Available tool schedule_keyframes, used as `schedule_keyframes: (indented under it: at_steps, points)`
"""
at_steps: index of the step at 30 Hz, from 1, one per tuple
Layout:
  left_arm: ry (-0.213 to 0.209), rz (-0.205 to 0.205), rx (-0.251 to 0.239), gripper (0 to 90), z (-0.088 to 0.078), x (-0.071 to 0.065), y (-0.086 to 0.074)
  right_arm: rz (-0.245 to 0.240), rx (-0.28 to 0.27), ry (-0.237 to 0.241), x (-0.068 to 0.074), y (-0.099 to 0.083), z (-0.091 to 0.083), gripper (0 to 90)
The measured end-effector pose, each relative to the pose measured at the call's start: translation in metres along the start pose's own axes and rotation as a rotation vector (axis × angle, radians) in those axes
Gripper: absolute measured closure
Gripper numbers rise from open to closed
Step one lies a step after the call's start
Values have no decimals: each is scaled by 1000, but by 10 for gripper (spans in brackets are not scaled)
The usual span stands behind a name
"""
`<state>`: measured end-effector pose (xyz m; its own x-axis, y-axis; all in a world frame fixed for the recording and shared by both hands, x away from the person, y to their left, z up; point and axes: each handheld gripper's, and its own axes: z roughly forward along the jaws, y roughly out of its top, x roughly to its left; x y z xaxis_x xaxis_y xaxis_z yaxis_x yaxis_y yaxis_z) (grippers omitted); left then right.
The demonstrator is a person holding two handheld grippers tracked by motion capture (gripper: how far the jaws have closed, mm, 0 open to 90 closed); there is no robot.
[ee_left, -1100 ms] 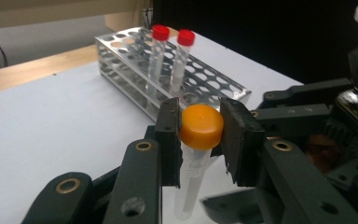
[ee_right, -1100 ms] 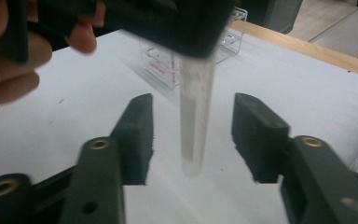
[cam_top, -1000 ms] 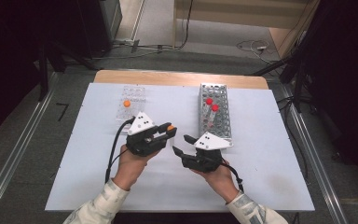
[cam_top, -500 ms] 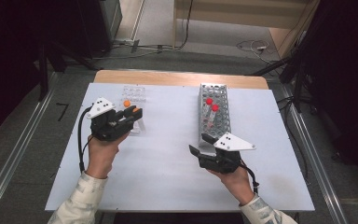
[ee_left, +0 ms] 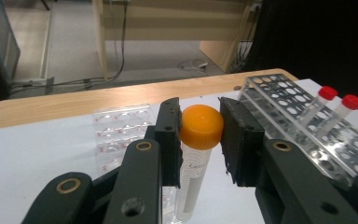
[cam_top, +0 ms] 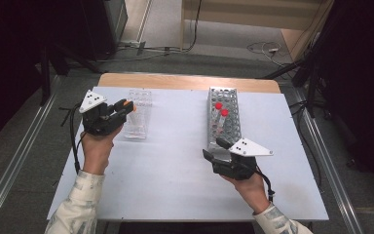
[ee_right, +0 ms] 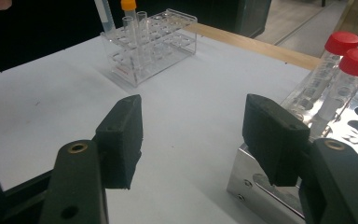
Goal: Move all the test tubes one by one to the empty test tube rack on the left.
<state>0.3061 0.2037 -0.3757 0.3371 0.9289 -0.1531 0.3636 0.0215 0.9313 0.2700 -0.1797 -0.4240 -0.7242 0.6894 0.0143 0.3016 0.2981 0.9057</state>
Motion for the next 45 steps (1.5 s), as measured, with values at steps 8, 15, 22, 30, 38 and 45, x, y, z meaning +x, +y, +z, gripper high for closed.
schedule_keyframes:
  at_steps: [8,15,22,30,38,45]
  points:
    - [45,24,-11,699,6,3,2,8,-2,-7,-2,0,0,366]
    - [71,43,1,699,12,3,1,10,-4,-8,-2,0,0,366]
    - [83,54,9,699,18,1,-2,12,-10,-9,-2,1,-1,366]
    - [109,70,21,697,25,1,-13,6,-9,-10,-2,1,-1,366]
    - [126,78,41,696,33,0,-24,2,-4,-11,-1,1,0,366]
    - [139,62,57,675,35,4,-30,1,0,-11,-2,0,0,366]
